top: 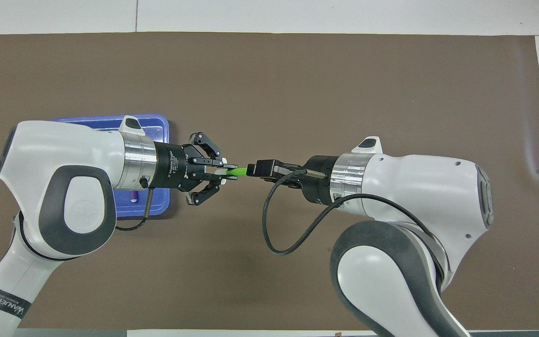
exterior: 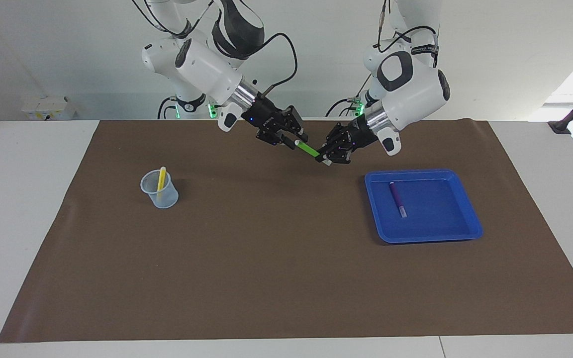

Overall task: Transfer and insert pens with both arms
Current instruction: 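Pass the green pen from the left gripper to the right gripper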

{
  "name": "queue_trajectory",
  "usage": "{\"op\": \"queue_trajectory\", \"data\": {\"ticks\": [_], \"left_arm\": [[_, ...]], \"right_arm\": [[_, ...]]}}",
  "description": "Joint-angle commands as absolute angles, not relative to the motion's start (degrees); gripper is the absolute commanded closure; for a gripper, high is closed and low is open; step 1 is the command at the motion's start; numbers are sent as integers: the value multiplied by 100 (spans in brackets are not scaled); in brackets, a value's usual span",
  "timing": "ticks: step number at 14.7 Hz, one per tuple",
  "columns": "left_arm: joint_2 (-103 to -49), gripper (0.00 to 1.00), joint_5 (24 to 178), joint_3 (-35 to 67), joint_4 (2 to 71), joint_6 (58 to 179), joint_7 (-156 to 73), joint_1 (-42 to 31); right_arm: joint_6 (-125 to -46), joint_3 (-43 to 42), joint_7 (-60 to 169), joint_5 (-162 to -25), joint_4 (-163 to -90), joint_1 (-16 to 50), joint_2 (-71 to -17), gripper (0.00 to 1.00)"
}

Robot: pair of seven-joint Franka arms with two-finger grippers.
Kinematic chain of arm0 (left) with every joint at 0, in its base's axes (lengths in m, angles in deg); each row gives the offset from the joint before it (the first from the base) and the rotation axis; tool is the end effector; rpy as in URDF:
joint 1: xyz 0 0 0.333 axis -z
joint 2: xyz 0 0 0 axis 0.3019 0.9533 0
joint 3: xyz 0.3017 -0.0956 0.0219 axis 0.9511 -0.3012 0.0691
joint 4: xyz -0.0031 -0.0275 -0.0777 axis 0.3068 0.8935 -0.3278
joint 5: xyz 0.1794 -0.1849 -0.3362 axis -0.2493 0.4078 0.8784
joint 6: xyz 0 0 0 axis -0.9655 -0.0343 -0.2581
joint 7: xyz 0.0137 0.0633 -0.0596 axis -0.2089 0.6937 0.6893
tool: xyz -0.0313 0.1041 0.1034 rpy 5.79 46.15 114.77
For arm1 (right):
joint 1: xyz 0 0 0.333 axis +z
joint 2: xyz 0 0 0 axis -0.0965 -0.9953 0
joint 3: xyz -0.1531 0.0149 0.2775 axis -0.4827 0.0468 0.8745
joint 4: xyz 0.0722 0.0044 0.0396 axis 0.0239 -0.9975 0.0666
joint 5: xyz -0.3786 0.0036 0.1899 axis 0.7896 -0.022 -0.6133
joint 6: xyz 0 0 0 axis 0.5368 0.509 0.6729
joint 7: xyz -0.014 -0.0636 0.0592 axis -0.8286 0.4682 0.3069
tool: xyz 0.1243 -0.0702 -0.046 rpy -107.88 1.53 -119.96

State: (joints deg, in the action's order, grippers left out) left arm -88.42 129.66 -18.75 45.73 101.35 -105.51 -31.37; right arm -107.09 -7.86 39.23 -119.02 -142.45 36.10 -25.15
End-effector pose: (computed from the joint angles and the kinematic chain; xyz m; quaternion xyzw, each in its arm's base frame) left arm 0.5158 -0.3065 0.4280 0.6949 0.6066 -0.2761 0.2699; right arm 0.5181 0.3383 0.4623 -0.9046 0.1012 -0.0470 0.4115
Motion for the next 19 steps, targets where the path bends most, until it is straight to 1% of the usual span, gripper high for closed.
{"op": "queue_trajectory", "data": {"ticks": [1,4,12,13,14,16,19], "left_arm": [[-9035,100,13144,-1843,4739,10256,-10622,-3084],[-9035,100,13144,-1843,4739,10309,-10648,-3084],[-9035,100,13170,-1843,4739,10353,-10657,-3084],[-9035,100,13205,-1843,4739,10353,-10657,-3084],[-9035,100,13215,-1843,4739,10370,-10657,-3084],[-9035,100,13223,-1843,4739,10388,-10666,-3084],[-9035,100,13223,-1843,4739,10388,-10666,-3084]], "right_arm": [[-10843,-763,3914,-12082,-14274,3604,-2514,55],[-10852,-763,3906,-12109,-14274,3560,-2523,63],[-10887,-763,3835,-12109,-14256,3551,-2541,64],[-10905,-763,3835,-12109,-14265,3551,-2541,66],[-10957,-763,3835,-12109,-14265,3551,-2549,76],[-10958,-763,3835,-12109,-14265,3560,-2549,100],[-10940,-763,3826,-12109,-14265,3551,-2549,100]]}}
